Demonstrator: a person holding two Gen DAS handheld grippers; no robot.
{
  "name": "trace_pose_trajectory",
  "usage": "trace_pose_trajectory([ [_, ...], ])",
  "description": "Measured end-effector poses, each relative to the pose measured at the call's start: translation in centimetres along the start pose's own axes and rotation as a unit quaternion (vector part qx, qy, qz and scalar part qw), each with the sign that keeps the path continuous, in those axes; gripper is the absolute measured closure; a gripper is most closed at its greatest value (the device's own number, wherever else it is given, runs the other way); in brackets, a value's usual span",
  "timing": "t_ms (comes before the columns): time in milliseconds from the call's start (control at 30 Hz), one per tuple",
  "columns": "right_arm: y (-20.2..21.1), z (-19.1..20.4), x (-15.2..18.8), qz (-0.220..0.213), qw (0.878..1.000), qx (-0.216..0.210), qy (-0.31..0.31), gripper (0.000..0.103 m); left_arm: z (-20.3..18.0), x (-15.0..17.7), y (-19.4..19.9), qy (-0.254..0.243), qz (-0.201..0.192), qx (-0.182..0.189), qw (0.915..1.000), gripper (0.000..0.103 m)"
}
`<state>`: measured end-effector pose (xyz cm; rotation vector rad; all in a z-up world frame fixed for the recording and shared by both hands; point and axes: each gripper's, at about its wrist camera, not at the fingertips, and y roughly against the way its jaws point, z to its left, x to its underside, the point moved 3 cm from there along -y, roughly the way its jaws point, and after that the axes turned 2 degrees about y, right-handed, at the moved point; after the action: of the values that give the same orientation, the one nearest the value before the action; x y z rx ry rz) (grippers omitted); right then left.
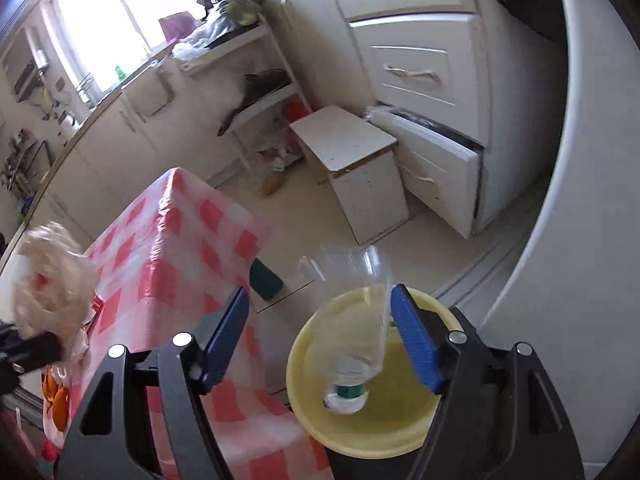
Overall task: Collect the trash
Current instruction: 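Carry paper and bottle to the yellow bin and release both, then return both tools to the table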
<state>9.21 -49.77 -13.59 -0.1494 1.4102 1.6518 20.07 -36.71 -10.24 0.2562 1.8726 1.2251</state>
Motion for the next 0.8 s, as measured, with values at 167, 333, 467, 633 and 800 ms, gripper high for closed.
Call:
trace_pose_trajectory([
  [167, 3.6, -1.7, 0.2, -0.031, 0.999, 0.002, -0.024, 0.024, -2.7, -1.2, -5.8, -0.045, 0.072, 0.010, 0.9963, 0.077],
  [333, 6.8, -1.7, 0.3, -0.055, 0.998, -0.009, -0.037, 0.023, -3.3, -1.7, -7.4, -0.062, 0.092, -0.015, 0.9937, 0.040],
  [467, 9.0, 0.5, -0.7, -0.080, 0.995, -0.035, -0.044, 0.022, -2.3, -1.5, -3.7, -0.053, 0.046, -0.034, 0.9970, 0.029],
  [633, 11.7, 6.8, -1.1, -0.119, 0.990, -0.077, -0.015, 0.013, 2.6, 1.6, 5.6, 0.025, -0.046, -0.120, 0.9914, 0.016],
  [800, 12.5, 14.5, 1.2, -0.135, 0.984, -0.111, 0.044, 0.010, 8.9, 7.5, 15.4, 0.123, -0.116, -0.209, 0.9632, 0.010],
])
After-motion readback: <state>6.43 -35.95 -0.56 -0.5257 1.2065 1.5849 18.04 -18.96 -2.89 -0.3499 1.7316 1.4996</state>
